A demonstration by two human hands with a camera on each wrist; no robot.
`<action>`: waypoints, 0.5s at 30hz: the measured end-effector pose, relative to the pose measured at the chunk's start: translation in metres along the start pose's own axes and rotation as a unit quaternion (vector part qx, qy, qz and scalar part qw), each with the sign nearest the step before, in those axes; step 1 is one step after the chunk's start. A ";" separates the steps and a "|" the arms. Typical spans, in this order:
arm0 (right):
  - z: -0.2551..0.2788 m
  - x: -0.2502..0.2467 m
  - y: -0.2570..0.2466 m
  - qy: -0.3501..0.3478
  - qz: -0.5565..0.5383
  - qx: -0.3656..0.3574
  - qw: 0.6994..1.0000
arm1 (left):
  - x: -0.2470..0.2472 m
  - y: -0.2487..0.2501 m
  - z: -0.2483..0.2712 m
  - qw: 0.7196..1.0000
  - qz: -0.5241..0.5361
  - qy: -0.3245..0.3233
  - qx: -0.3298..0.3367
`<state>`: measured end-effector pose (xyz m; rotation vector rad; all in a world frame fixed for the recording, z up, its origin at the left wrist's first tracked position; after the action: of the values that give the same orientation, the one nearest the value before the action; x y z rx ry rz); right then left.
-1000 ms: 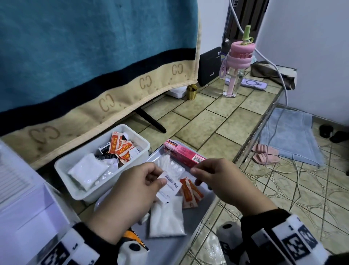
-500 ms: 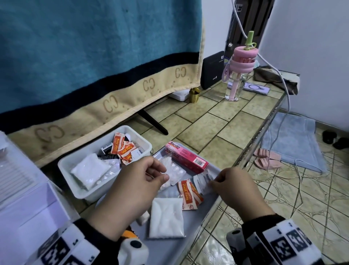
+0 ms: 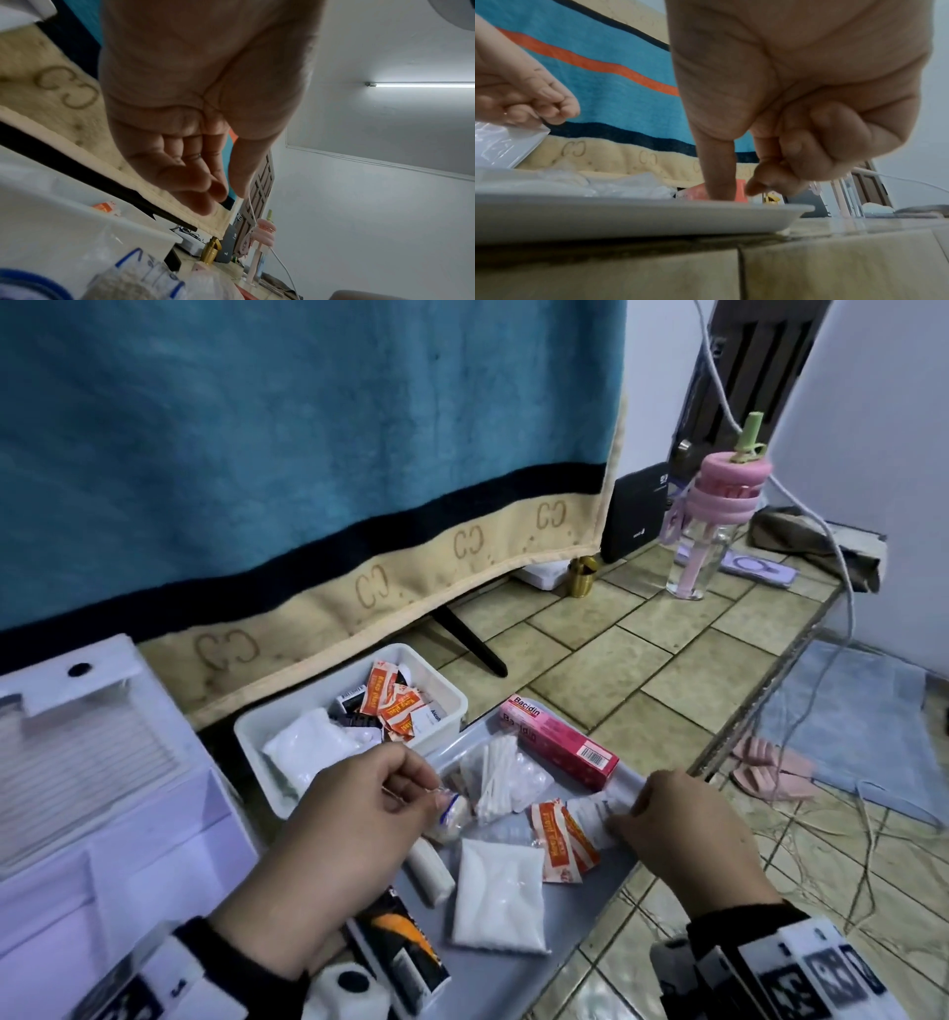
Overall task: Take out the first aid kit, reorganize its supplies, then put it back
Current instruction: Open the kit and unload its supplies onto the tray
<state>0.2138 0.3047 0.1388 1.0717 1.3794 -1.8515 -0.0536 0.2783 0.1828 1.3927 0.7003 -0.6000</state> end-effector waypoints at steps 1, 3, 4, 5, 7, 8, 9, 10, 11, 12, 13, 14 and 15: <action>0.004 -0.003 -0.004 0.001 -0.006 -0.007 1.000 | -0.004 -0.002 0.002 1.000 -0.001 0.004 -0.002; 0.012 -0.012 -0.022 0.004 -0.029 -0.037 0.999 | -0.015 -0.006 0.007 1.000 -0.006 0.016 -0.004; 0.016 -0.016 -0.037 0.006 -0.047 -0.057 0.997 | -0.022 -0.008 0.010 1.000 -0.007 0.024 -0.006; 0.020 -0.021 -0.054 0.004 -0.062 -0.081 0.995 | -0.029 -0.011 0.014 0.999 -0.007 0.033 -0.008; 0.029 -0.026 -0.097 -0.010 -0.074 -0.144 0.987 | -0.047 -0.018 0.023 0.998 -0.013 0.054 -0.017; 0.036 -0.027 -0.121 -0.023 -0.073 -0.177 0.981 | -0.058 -0.023 0.028 0.997 -0.019 0.066 -0.026; 0.044 -0.027 -0.145 -0.038 -0.074 -0.208 0.975 | -0.069 -0.028 0.035 0.996 -0.023 0.079 -0.038; 0.053 -0.025 -0.171 -0.056 -0.077 -0.242 0.966 | -0.082 -0.037 0.042 0.994 -0.026 0.092 -0.052; 0.064 -0.021 -0.196 -0.078 -0.082 -0.278 0.954 | -0.095 -0.046 0.049 0.992 -0.028 0.103 -0.067; 0.077 -0.014 -0.220 -0.105 -0.085 -0.314 0.940 | -0.108 -0.056 0.057 0.990 -0.034 0.110 -0.083; 0.089 -0.005 -0.242 -0.136 -0.091 -0.348 0.923 | -0.120 -0.067 0.065 0.987 -0.048 0.112 -0.100; 0.101 0.006 -0.263 -0.170 -0.097 -0.378 0.905 | -0.131 -0.079 0.074 0.984 -0.076 0.111 -0.115; 0.114 0.019 -0.281 -0.206 -0.099 -0.404 0.885 | -0.141 -0.093 0.081 0.979 -0.116 0.106 -0.127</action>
<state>-0.0566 0.2778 0.2746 0.1054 1.7692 -1.2750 -0.2088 0.1855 0.2299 1.1547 1.0835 -0.5266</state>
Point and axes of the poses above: each hand's wrist, its own z-axis away from the middle knuckle, its own x-axis out of the palm, y = z × x, the point moved 7 cm from there along -z, towards the middle knuckle, and after that the axes turned 13 degrees about -z, right-handed, at the moved point
